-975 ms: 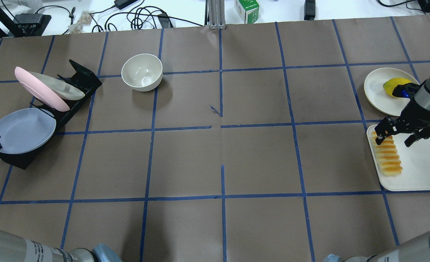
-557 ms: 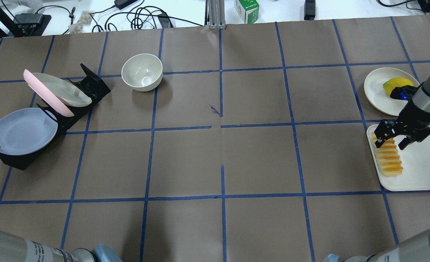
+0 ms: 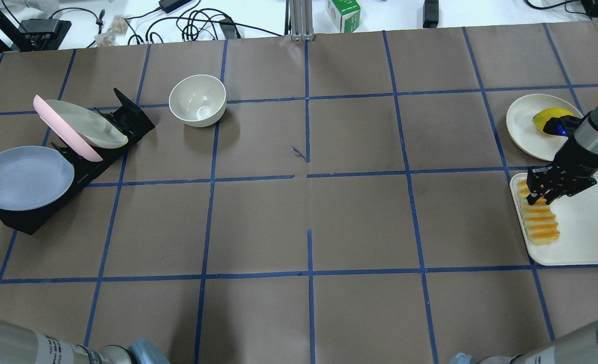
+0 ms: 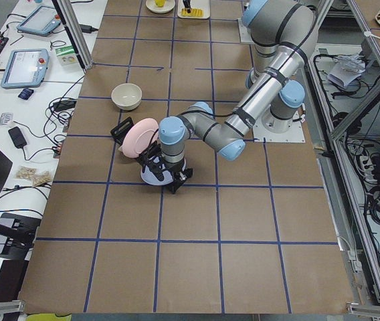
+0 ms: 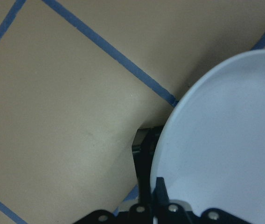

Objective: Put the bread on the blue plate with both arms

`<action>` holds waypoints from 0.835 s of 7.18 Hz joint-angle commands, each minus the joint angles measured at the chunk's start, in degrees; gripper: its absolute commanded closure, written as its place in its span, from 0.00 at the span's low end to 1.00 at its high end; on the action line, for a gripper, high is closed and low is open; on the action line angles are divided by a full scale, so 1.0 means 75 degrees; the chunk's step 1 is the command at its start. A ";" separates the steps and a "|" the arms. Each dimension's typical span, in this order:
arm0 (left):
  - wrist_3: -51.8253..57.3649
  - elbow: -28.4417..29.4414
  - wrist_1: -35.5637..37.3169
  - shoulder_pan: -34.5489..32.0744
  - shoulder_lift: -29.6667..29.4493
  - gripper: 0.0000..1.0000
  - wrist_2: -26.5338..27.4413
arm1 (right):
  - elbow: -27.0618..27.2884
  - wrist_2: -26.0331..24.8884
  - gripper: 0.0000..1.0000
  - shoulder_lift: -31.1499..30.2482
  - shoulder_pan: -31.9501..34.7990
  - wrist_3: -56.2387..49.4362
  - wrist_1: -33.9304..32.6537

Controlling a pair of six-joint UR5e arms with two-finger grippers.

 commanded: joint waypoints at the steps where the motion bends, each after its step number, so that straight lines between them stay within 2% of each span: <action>1: 0.0137 0.0085 -0.0410 0.0051 0.0345 1.00 0.0014 | -0.0109 -0.0003 1.00 -0.0353 0.0059 0.0049 0.0037; 3: 0.0430 0.0877 -0.1741 0.0075 0.0744 1.00 0.0166 | -0.0645 0.0020 1.00 -0.0869 0.0269 0.0679 0.1238; 4: 0.0442 0.1335 -0.2840 0.0075 0.1071 1.00 0.0596 | -0.1170 0.0020 1.00 -0.0975 0.0572 0.1123 0.1999; 6: 0.0419 0.1282 -0.4334 -0.0099 0.2065 1.00 0.0624 | -0.2226 0.0067 1.00 -0.0977 0.1322 0.2200 0.3313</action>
